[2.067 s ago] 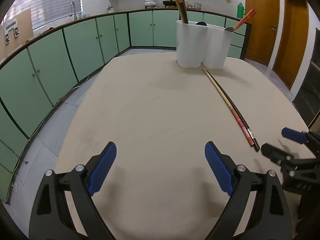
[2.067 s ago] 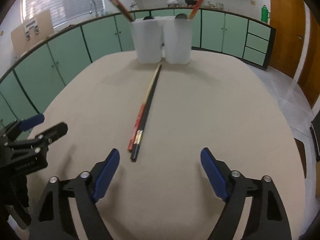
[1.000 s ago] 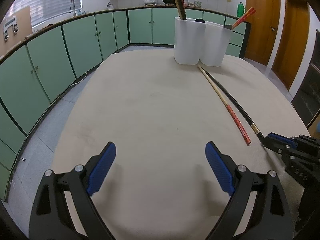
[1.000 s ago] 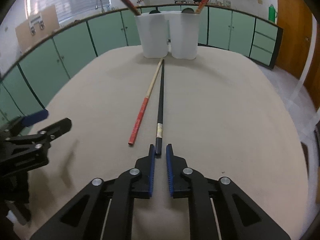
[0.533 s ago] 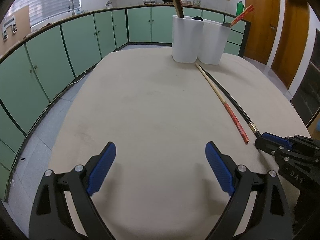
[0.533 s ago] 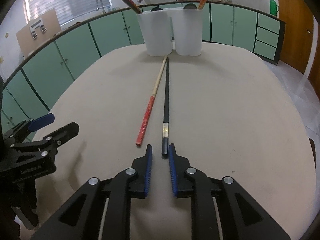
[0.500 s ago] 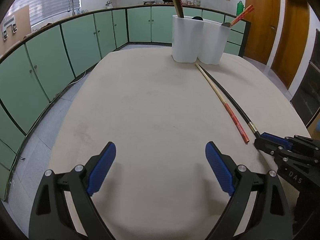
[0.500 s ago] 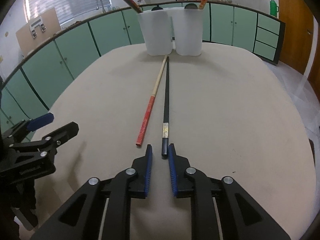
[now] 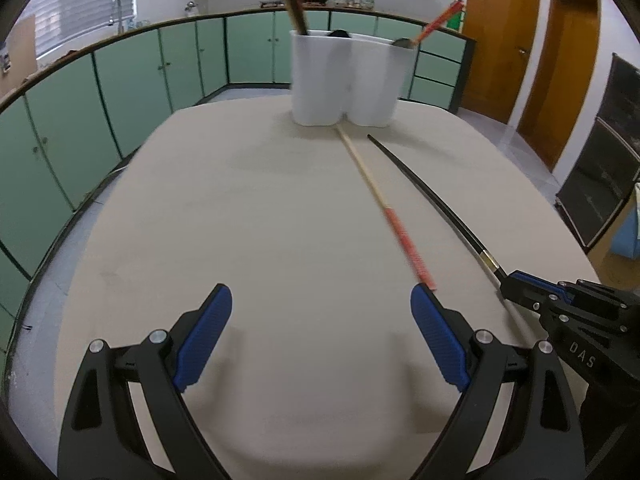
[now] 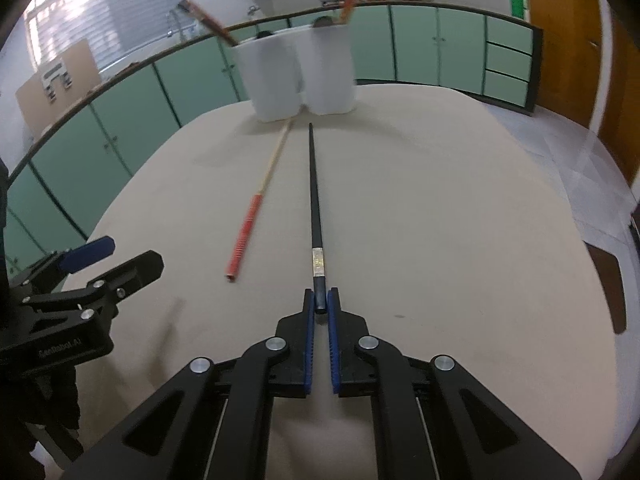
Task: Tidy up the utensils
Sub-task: 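Grasp the last red-patterned chopstick with the left tool while the right tool holds the black one, then lower both held chopsticks into the white cup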
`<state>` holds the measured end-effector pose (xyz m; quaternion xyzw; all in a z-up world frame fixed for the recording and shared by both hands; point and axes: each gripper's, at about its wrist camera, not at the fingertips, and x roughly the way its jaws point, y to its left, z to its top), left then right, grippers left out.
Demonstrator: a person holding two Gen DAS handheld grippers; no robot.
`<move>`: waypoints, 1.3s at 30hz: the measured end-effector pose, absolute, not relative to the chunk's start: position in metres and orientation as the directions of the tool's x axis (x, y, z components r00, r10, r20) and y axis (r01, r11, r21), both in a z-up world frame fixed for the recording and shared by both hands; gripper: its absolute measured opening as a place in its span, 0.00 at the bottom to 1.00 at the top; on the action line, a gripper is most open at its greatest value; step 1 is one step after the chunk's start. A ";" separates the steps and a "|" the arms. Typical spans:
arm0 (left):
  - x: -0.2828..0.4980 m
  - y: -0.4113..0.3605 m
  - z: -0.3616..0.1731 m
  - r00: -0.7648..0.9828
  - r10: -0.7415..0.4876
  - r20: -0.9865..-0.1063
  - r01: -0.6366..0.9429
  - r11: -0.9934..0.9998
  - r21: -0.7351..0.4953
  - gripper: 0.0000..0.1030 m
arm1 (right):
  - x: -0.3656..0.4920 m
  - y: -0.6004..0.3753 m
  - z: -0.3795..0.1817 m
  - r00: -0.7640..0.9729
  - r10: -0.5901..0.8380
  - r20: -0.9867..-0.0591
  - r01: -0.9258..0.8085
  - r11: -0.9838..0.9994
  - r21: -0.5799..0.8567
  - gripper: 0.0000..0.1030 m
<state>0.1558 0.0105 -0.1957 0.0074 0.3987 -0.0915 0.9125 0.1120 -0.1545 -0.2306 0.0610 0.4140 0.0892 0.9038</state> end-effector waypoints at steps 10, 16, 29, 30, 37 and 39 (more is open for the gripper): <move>0.163 -0.027 -0.205 0.646 -0.178 -0.742 0.197 0.978 -0.064 0.81 | 0.116 -0.179 -0.231 0.656 0.179 -0.733 -0.067 0.981 0.180 0.06; 0.171 -0.034 -0.213 0.613 -0.170 -0.771 0.178 0.981 -0.075 0.62 | 0.119 -0.181 -0.234 0.656 0.184 -0.732 -0.066 0.980 0.187 0.06; 0.171 -0.039 -0.213 0.616 -0.146 -0.774 0.152 0.986 -0.064 0.09 | 0.117 -0.182 -0.235 0.648 0.194 -0.736 -0.065 0.978 0.200 0.06; 0.171 -0.039 -0.213 0.616 -0.145 -0.774 0.150 0.987 -0.066 0.06 | 0.117 -0.182 -0.235 0.649 0.194 -0.736 -0.065 0.978 0.200 0.06; 0.167 -0.038 -0.210 0.619 -0.150 -0.771 0.149 0.986 -0.073 0.05 | 0.117 -0.180 -0.235 0.650 0.183 -0.737 -0.065 0.980 0.186 0.06; 0.164 -0.037 -0.206 0.626 -0.151 -0.765 0.153 0.986 -0.070 0.05 | 0.115 -0.179 -0.232 0.658 0.176 -0.732 -0.068 0.982 0.174 0.06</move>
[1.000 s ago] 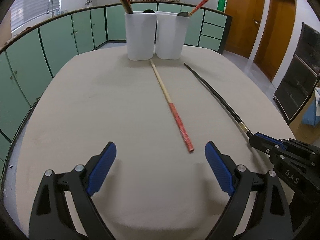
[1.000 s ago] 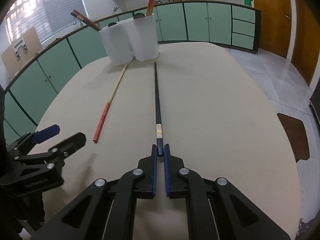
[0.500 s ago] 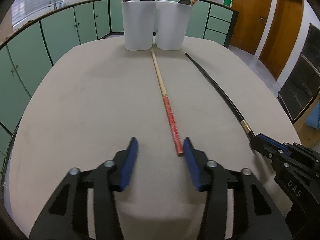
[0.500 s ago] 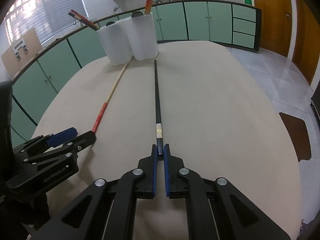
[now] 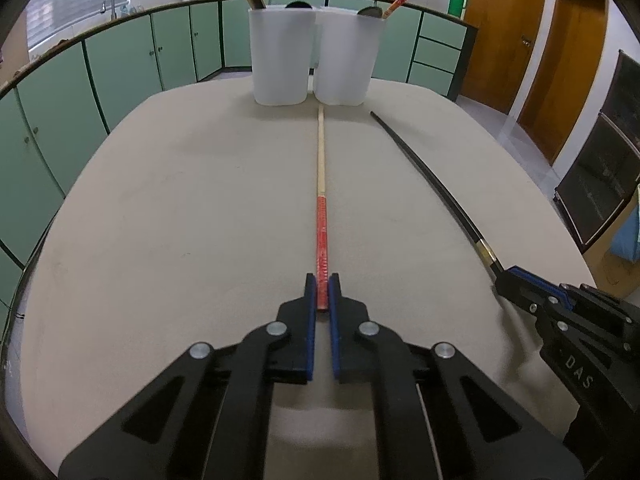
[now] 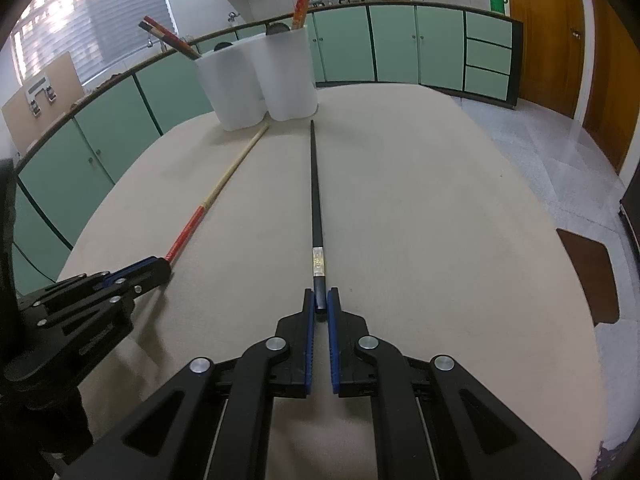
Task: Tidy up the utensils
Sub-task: 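Lower both held chopsticks into the white cup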
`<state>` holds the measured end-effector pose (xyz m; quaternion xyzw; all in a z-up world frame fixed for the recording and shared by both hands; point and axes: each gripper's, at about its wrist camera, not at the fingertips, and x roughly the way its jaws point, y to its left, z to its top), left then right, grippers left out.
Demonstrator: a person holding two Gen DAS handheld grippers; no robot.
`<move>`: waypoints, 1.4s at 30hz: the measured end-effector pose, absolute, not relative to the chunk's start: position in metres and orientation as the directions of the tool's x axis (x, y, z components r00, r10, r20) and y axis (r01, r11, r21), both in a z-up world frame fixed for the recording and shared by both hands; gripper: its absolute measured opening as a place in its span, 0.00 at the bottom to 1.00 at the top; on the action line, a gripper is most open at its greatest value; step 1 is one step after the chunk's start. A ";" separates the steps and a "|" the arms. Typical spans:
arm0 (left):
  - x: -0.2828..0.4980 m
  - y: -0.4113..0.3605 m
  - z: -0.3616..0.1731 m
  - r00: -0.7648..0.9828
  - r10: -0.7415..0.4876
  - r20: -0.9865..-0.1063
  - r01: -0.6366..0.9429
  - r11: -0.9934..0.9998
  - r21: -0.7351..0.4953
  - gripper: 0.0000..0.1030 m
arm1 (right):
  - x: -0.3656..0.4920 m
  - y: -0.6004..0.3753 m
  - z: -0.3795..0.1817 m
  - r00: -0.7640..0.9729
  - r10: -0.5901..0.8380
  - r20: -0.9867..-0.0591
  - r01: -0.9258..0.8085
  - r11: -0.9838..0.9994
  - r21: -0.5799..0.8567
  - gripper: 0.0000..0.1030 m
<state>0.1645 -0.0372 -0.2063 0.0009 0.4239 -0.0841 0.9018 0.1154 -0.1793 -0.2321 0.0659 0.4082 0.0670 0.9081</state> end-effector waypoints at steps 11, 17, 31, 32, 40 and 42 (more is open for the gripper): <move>0.148 -0.024 -0.146 0.721 -0.150 -0.676 0.182 0.983 -0.024 0.05 | 0.107 -0.184 -0.176 0.748 0.170 -0.641 -0.100 0.984 0.145 0.06; 0.148 -0.017 -0.106 0.772 -0.171 -0.612 0.197 0.980 -0.025 0.05 | 0.106 -0.183 -0.140 0.793 0.183 -0.581 -0.130 0.983 0.132 0.06; 0.167 -0.008 -0.030 0.837 -0.220 -0.502 0.236 0.971 -0.033 0.05 | 0.138 -0.182 -0.068 0.824 0.257 -0.504 -0.210 0.966 0.150 0.06; 0.170 -0.007 -0.027 0.836 -0.227 -0.500 0.242 0.970 -0.037 0.05 | 0.141 -0.181 -0.063 0.824 0.261 -0.503 -0.215 0.965 0.149 0.06; 0.193 -0.005 0.000 0.833 -0.287 -0.472 0.287 0.955 -0.075 0.05 | 0.167 -0.176 -0.015 0.829 0.306 -0.468 -0.285 0.951 0.118 0.06; 0.198 -0.004 0.007 0.838 -0.296 -0.458 0.294 0.953 -0.078 0.05 | 0.172 -0.176 -0.002 0.831 0.320 -0.454 -0.301 0.947 0.116 0.06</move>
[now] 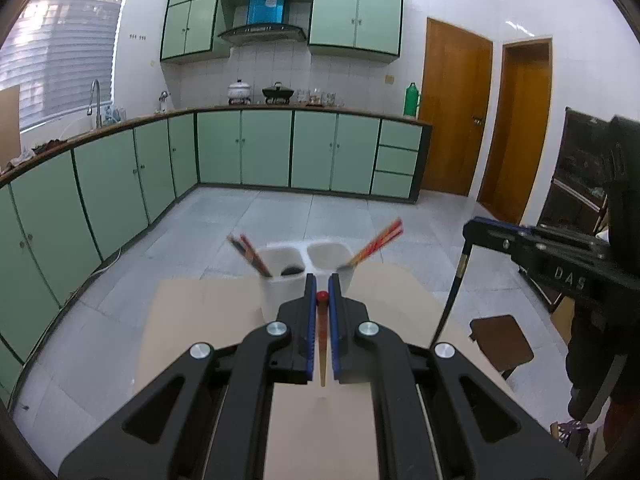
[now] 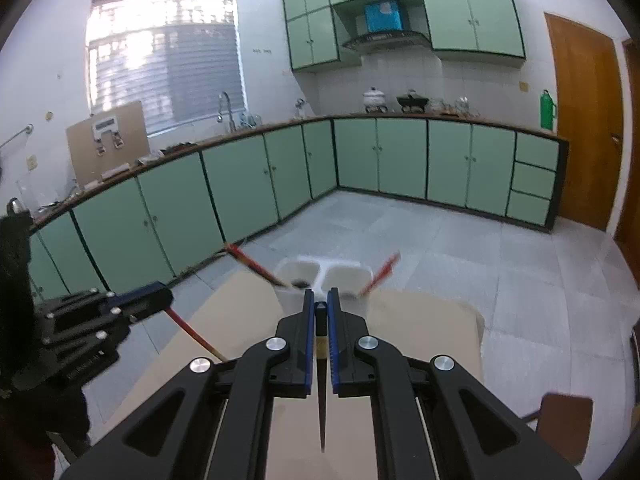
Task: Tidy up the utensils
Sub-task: 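Lower both held chopsticks into the white cup, then open both tools and withdraw them from the cup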
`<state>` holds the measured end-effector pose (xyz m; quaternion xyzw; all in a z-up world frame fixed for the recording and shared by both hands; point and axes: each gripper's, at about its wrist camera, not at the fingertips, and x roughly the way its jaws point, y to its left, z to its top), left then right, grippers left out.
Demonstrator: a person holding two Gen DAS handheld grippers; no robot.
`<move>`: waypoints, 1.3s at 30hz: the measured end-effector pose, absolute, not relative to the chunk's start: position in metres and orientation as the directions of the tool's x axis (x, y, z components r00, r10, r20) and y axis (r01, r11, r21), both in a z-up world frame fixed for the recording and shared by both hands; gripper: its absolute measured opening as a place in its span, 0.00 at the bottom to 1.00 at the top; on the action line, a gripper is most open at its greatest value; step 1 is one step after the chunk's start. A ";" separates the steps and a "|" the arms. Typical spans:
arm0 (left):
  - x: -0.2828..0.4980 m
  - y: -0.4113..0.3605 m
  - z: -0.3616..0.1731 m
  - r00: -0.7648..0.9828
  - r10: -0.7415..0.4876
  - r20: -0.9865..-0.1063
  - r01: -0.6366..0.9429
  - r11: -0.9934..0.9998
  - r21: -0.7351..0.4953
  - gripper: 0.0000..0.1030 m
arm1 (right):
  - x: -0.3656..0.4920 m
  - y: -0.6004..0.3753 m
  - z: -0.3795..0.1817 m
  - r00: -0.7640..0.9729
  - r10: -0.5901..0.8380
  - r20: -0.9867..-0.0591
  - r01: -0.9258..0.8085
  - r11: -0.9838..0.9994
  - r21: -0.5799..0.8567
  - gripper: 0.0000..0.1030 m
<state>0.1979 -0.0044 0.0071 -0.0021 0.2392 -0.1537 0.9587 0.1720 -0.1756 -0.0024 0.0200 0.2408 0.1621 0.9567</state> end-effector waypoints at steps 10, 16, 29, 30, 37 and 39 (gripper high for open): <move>0.224 -0.011 0.064 0.891 -0.304 -0.337 0.310 0.950 -0.039 0.05 | 0.206 -0.169 0.068 0.875 0.347 -0.339 -0.338 0.937 0.089 0.06; 0.254 -0.015 0.095 0.920 -0.284 -0.272 0.288 0.957 -0.023 0.05 | 0.251 -0.167 0.100 0.912 0.306 -0.273 -0.296 0.952 0.077 0.06; 0.344 -0.028 0.060 0.933 -0.213 -0.289 0.225 0.974 0.010 0.05 | 0.333 -0.162 0.059 0.924 0.242 -0.297 -0.224 0.970 0.094 0.06; 0.348 -0.027 0.055 0.931 -0.212 -0.297 0.225 0.974 0.009 0.05 | 0.336 -0.161 0.052 0.921 0.239 -0.306 -0.222 0.971 0.090 0.06; 0.376 -0.028 0.025 0.911 -0.220 -0.349 0.238 0.971 0.009 0.05 | 0.354 -0.157 0.007 0.900 0.216 -0.379 -0.202 0.976 0.077 0.06; 0.381 -0.025 0.016 0.901 -0.219 -0.373 0.238 0.971 0.006 0.06 | 0.360 -0.158 -0.004 0.883 0.227 -0.410 -0.209 0.974 0.090 0.07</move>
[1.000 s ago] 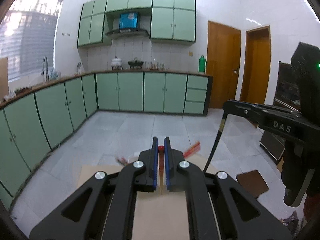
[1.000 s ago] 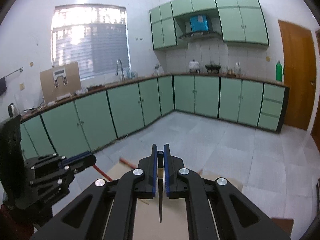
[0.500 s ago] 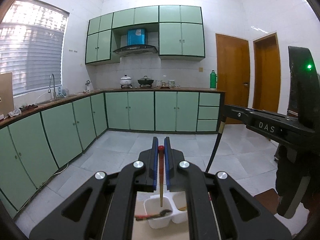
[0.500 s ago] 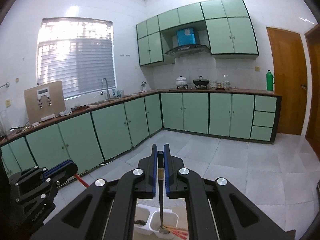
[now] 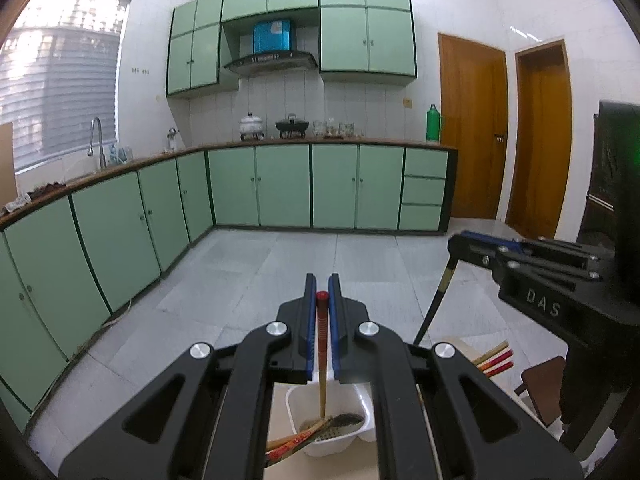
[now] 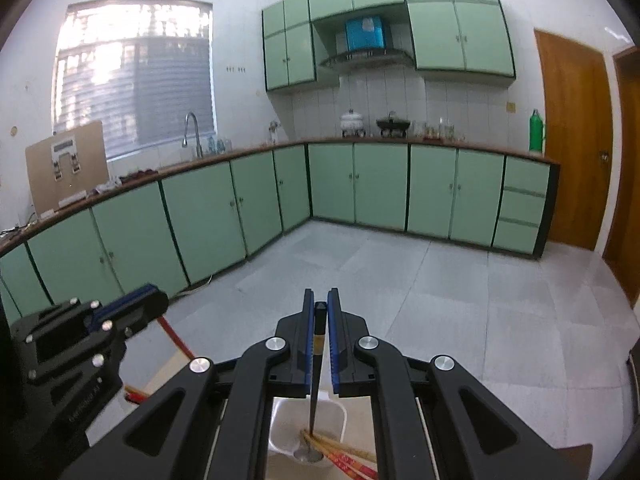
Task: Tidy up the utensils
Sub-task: 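Open both tools and withdraw them from the cup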
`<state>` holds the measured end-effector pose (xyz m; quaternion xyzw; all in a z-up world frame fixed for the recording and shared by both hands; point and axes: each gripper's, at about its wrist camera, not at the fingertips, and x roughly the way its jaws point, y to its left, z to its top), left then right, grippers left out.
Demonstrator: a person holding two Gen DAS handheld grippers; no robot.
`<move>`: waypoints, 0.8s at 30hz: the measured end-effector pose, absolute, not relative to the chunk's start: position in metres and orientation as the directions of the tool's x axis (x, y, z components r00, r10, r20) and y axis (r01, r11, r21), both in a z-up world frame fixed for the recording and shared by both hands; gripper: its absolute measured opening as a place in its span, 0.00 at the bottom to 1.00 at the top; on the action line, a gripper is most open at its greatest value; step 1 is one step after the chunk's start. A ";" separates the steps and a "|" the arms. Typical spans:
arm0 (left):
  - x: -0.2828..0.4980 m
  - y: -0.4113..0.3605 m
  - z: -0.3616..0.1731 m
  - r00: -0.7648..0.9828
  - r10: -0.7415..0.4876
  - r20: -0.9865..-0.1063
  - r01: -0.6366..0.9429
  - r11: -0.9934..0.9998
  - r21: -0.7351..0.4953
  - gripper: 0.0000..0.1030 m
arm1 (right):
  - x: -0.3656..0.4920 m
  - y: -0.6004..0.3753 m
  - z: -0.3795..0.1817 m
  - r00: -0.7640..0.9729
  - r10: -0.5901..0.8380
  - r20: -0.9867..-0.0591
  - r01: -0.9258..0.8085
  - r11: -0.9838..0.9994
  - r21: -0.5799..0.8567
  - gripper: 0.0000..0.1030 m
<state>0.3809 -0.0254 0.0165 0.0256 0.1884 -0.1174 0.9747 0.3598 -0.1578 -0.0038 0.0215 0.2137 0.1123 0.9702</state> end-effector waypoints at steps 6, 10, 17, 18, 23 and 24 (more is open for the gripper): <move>0.378 -0.011 0.004 0.890 -0.200 -0.409 0.214 0.977 -0.010 0.20 | 0.358 -0.168 -0.023 0.870 0.195 -0.453 -0.170 0.981 0.095 0.21; 0.360 -0.003 0.010 0.904 -0.188 -0.384 0.199 0.980 -0.012 0.43 | 0.342 -0.176 -0.019 0.883 0.154 -0.444 -0.134 0.988 0.076 0.45; 0.305 0.003 0.013 0.919 -0.172 -0.354 0.181 0.983 -0.007 0.66 | 0.293 -0.188 -0.015 0.907 0.112 -0.407 -0.094 0.994 0.064 0.74; 0.299 0.003 0.012 0.920 -0.172 -0.352 0.180 0.984 -0.009 0.68 | 0.282 -0.189 -0.015 0.908 0.110 -0.404 -0.091 0.994 0.065 0.78; 0.257 0.004 0.001 0.924 -0.157 -0.348 0.165 0.986 -0.008 0.77 | 0.238 -0.189 -0.023 0.908 0.122 -0.400 -0.104 0.992 0.066 0.92; 0.245 0.004 -0.003 0.925 -0.155 -0.347 0.161 0.987 -0.013 0.79 | 0.229 -0.188 -0.024 0.908 0.128 -0.400 -0.110 0.992 0.068 0.94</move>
